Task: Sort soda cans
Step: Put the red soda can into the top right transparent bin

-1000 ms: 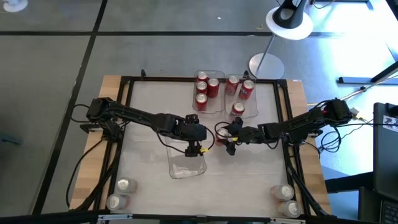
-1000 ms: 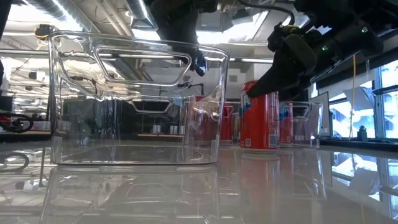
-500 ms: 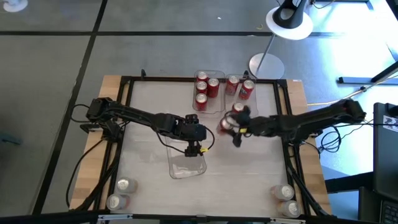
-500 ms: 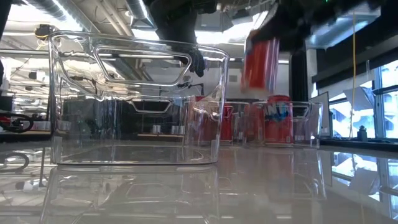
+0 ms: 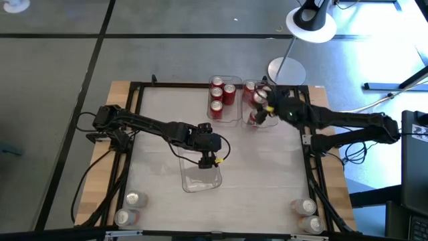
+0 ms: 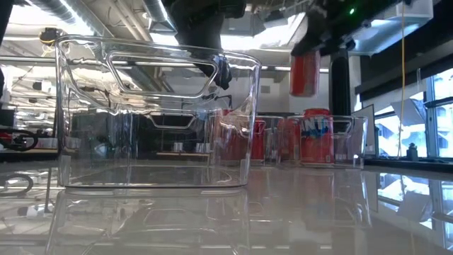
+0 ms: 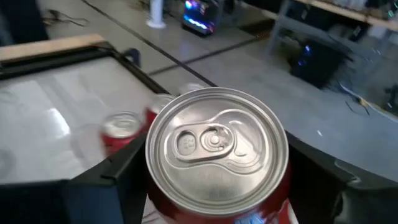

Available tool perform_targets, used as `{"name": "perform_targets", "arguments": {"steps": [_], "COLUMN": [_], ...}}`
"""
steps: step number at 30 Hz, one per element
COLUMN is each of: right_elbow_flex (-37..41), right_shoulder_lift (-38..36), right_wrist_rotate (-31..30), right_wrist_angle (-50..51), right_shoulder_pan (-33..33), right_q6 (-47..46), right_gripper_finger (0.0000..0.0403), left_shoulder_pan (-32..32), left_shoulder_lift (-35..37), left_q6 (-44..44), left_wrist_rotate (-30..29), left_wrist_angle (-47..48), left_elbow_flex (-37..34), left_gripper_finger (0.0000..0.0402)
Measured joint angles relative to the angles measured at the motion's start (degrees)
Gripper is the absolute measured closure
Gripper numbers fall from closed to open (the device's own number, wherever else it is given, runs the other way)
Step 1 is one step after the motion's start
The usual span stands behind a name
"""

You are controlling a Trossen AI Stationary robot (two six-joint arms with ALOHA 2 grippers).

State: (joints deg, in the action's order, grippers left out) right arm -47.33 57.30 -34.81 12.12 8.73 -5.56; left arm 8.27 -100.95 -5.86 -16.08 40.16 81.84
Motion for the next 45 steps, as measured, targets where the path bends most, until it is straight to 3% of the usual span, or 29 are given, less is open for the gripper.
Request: {"name": "perform_targets", "arguments": {"steps": [8,17,31,45], "right_elbow_flex": [0.0,2.2,12.7,13.0], "right_shoulder_lift": [5.8,14.7,16.5,20.6], "right_wrist_rotate": [8.0,14.1,15.0,15.9], "right_wrist_angle": [-0.1,-6.9,-20.2,-24.2], "right_shoulder_pan": [11.4,16.7,18.0,18.0], "right_q6": [-0.8,-4.3,-8.1,-8.8], "right_gripper_finger": [0.0122,0.0122,0.0122,0.0093], "left_shoulder_pan": [0.0,0.0,-0.1,-0.1], "left_shoulder_lift": [0.0,0.0,0.0,0.0], "left_q6": [-0.1,0.2,-0.1,-0.6], "left_wrist_rotate": [0.0,0.0,0.0,0.0], "left_wrist_angle": [0.0,0.2,0.7,0.7], "left_elbow_flex": [0.0,0.0,0.0,0.0], "left_gripper_finger": [0.0029,0.0029,0.0029,0.0029]}}
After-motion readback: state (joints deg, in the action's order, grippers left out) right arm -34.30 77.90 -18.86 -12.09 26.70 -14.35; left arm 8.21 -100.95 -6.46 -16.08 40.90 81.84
